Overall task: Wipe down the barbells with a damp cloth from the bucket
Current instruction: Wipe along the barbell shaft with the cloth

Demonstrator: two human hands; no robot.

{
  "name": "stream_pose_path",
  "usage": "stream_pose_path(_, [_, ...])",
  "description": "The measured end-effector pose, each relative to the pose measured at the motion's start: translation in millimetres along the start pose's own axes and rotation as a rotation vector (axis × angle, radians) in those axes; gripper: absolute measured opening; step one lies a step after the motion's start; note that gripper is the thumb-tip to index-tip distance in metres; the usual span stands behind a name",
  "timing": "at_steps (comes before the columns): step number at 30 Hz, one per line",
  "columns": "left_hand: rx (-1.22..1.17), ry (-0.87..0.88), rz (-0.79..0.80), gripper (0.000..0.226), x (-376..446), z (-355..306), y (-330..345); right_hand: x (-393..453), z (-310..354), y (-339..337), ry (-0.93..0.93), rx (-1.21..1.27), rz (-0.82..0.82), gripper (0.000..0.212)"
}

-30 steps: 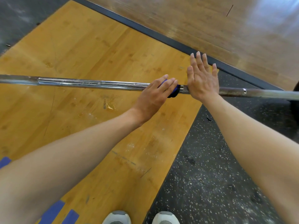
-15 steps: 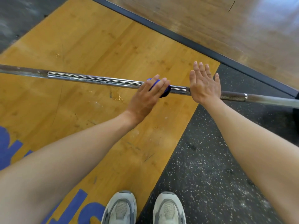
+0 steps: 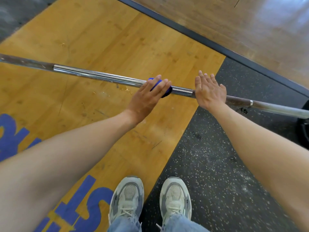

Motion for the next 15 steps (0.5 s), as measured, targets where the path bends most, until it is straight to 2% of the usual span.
stream_pose_path(4, [-0.037,0.070,-0.070,0.055,13.5,-46.0,-6.1,-12.6,2.2,2.3,0.019,-0.012,0.035,0.062])
stream_pose_path(7, [-0.043,0.162,-0.011,0.061,11.7,-64.7,-8.7,-23.4,-1.4,1.0,0.022,-0.015,0.068,0.060])
stream_pose_path(11, [-0.024,-0.008,0.033,0.069,-20.0,-13.9,-14.5,-38.8,-0.4,0.5,0.007,-0.021,0.087,0.060])
stream_pose_path(15, [0.009,-0.036,0.054,0.070,-41.0,-5.9,-23.7,-53.0,3.9,5.6,0.010,-0.028,0.100,0.062])
Point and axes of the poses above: each hand's wrist, its own x-axis towards the middle knuckle, its own y-axis out of the palm, z = x × y, the point moved 2 cm from there along x, towards the middle knuckle, and after that the axes turned 2 degrees about -z, right-handed, at the moved point
